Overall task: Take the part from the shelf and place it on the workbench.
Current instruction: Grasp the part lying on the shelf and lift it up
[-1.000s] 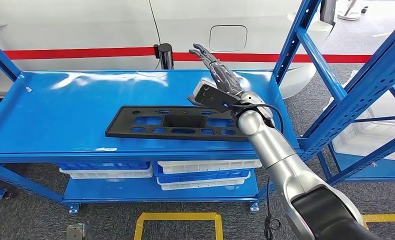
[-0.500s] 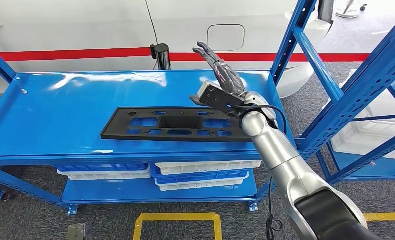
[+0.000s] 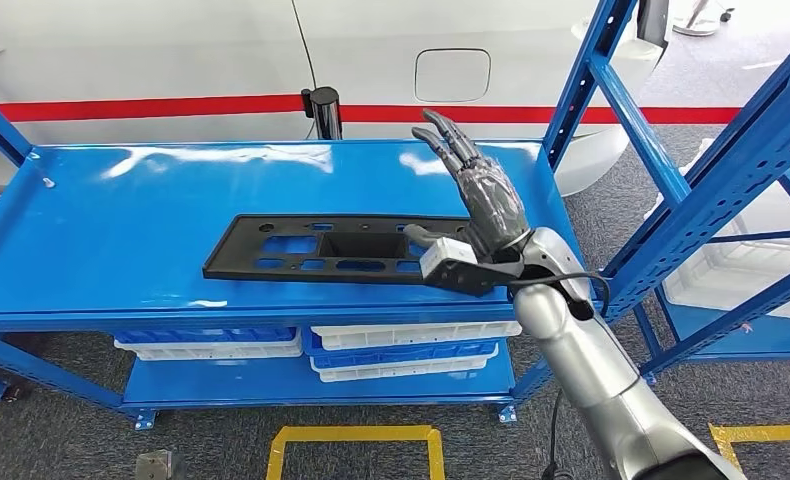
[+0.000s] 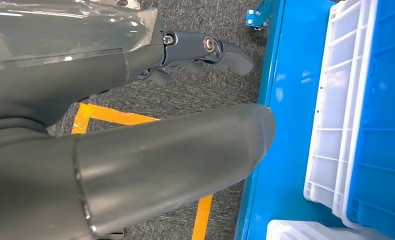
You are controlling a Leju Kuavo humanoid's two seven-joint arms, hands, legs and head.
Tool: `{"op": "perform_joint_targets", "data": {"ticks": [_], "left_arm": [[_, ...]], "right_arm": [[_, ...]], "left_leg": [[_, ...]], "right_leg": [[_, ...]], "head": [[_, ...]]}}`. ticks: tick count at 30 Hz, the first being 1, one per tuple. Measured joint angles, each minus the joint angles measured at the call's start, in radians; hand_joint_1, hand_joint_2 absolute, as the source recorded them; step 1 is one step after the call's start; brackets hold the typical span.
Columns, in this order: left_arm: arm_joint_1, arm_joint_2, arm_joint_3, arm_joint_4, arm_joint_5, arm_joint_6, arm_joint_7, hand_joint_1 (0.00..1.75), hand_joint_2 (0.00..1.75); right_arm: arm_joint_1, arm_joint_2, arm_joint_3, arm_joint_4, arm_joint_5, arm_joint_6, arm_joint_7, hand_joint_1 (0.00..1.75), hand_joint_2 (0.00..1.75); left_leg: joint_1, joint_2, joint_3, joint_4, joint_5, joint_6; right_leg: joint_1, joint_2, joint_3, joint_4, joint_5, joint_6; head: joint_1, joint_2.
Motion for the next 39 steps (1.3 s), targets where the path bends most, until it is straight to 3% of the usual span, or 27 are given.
{"op": "perform_joint_targets", "data": {"ticks": [7, 11, 19, 28, 39], "left_arm": [[0.006, 0.000, 0.000, 0.000, 0.010, 0.004, -0.006, 0.00, 0.00], [0.013, -0.001, 0.001, 0.000, 0.014, 0.011, -0.014, 0.00, 0.00], [0.017, -0.004, 0.000, 0.000, 0.013, 0.013, -0.014, 0.00, 0.00], [0.014, -0.020, -0.021, 0.000, -0.004, 0.014, 0.005, 0.00, 0.00], [0.005, -0.034, -0.037, 0.000, -0.003, 0.012, 0.014, 0.00, 0.00]], "right_arm": [[0.132, -0.065, 0.025, -0.177, 0.081, -0.018, 0.001, 0.00, 1.75], [0.195, -0.088, 0.092, -0.224, 0.183, -0.002, 0.026, 0.00, 1.75], [0.213, -0.089, 0.195, -0.216, 0.243, 0.017, 0.076, 0.00, 1.75], [0.080, 0.026, 0.281, -0.016, 0.343, 0.010, 0.155, 0.00, 1.75], [-0.075, 0.148, 0.308, 0.206, 0.328, 0.013, 0.188, 0.00, 1.75]], "left_leg": [[0.000, 0.001, 0.001, 0.000, -0.002, -0.001], [0.000, 0.001, 0.001, 0.000, -0.002, -0.001], [0.001, 0.001, 0.001, -0.001, -0.002, -0.001], [0.001, 0.002, 0.002, -0.001, -0.001, -0.001], [0.001, 0.001, 0.002, -0.001, -0.001, -0.002]], "right_leg": [[0.000, 0.001, 0.000, 0.000, -0.001, -0.001], [0.000, 0.002, 0.000, 0.000, -0.001, -0.001], [0.001, 0.002, 0.001, 0.000, -0.001, -0.002], [0.001, 0.002, 0.001, 0.000, -0.001, -0.002], [0.001, 0.002, 0.001, 0.001, -0.001, -0.003]], "head": [[0.000, 0.000], [0.000, 0.000], [0.000, 0.000], [0.000, 0.000], [0.000, 0.000]]}}
